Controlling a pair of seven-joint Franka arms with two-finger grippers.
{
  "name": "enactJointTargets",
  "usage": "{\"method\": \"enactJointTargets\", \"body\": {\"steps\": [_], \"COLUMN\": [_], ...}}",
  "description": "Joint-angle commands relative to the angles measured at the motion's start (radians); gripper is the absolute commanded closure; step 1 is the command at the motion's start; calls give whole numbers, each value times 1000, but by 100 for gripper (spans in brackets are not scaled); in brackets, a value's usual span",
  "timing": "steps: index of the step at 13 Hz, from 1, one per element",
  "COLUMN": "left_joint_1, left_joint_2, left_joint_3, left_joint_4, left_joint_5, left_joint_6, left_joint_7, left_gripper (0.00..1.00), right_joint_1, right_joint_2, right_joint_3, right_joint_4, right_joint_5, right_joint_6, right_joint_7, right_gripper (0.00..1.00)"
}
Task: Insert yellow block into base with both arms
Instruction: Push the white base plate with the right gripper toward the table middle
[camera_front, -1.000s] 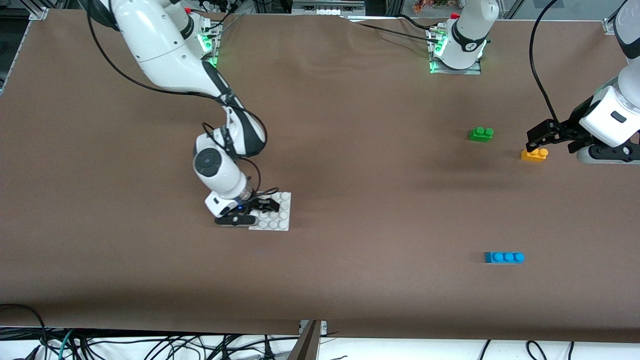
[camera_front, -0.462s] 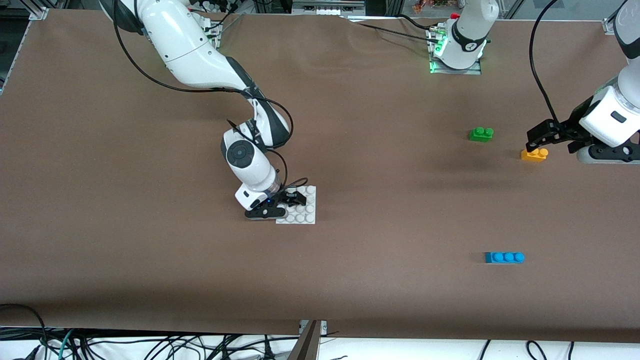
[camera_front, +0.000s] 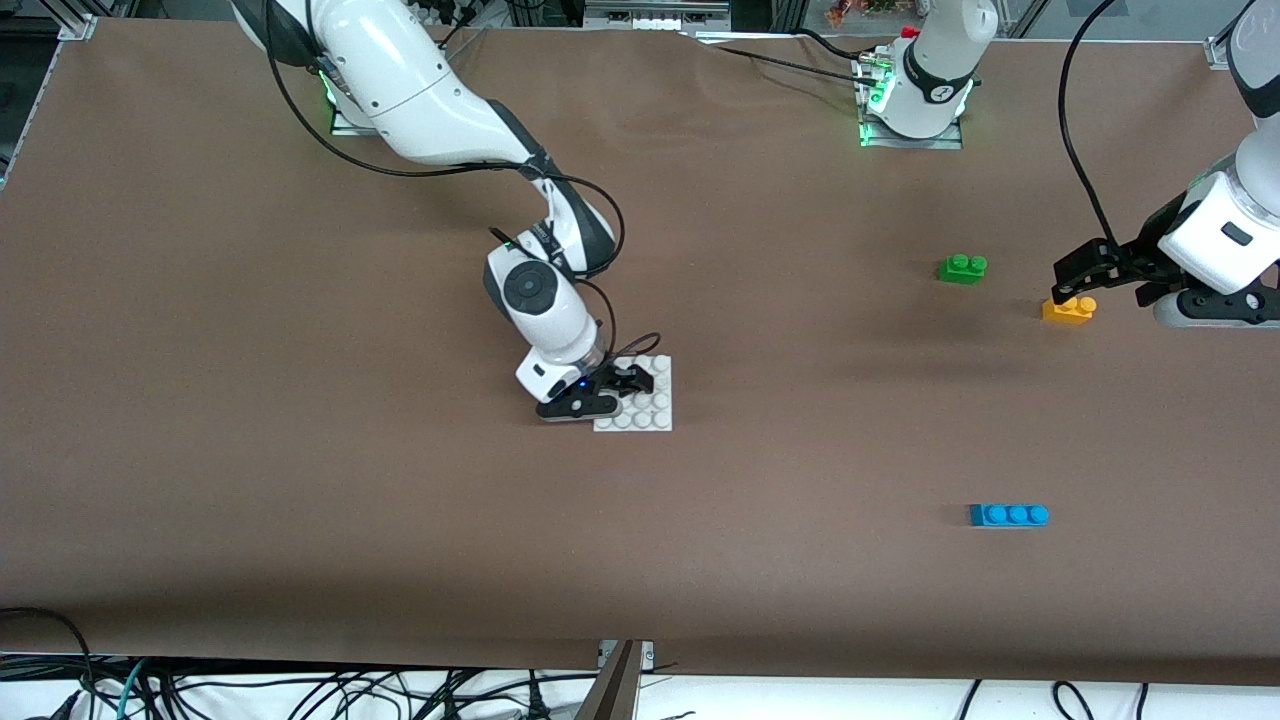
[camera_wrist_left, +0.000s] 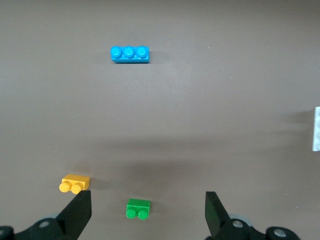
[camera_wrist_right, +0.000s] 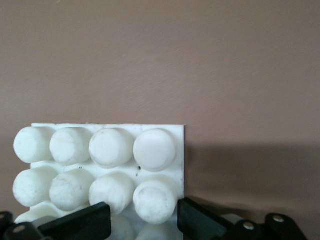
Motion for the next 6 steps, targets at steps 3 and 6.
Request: {"method": "enactJointTargets", "body": {"steps": [3,6], "left_joint_1": [-8,-8], "left_joint_2": [19,17], "left_joint_3": [3,5], "left_joint_4": [37,37], "left_joint_5": [-4,-4], "left_joint_6": [-25,-25], "left_joint_7": [-13,-13], "left_gripper": [0,0], "right_joint_1": [103,140], "right_joint_2": [79,115], "right_joint_3": [-41,-41], "right_joint_4": [117,189], "right_joint_5": [19,18], "right_joint_6": [-6,-28], "right_joint_7": [114,184], "right_gripper": [35,35]}}
